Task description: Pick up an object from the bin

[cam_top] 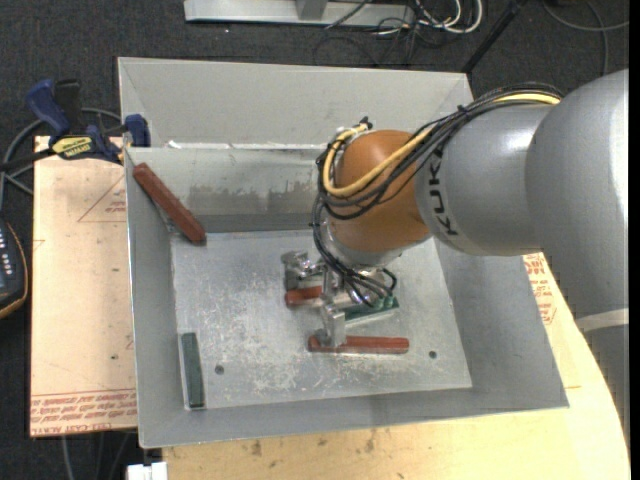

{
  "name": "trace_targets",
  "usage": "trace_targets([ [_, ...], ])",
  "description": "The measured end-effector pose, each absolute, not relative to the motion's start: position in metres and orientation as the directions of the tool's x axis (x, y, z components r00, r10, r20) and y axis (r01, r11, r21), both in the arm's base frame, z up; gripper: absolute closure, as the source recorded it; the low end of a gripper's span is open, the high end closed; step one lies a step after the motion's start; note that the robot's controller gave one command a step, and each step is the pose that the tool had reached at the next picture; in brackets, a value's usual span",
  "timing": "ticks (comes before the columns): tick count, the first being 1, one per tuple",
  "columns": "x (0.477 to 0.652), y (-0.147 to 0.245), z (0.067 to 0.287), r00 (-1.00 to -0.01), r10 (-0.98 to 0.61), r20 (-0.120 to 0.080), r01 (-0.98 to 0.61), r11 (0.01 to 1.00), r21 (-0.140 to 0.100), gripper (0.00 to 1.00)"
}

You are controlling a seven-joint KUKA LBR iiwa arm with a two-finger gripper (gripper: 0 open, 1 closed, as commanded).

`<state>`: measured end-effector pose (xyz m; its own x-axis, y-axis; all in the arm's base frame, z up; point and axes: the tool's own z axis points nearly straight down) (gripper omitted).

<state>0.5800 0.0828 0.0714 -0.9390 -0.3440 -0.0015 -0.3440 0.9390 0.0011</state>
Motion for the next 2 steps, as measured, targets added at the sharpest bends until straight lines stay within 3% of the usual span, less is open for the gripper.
trace_targets([
  [1, 0.582, 0.084, 0.072, -0.939, -0.345, -0.006, -0.345, 0.939, 0.000, 1.00],
  [2, 0.582, 0.090, 0.212, -0.917, -0.399, -0.011, -0.399, 0.917, -0.002, 1.00],
])
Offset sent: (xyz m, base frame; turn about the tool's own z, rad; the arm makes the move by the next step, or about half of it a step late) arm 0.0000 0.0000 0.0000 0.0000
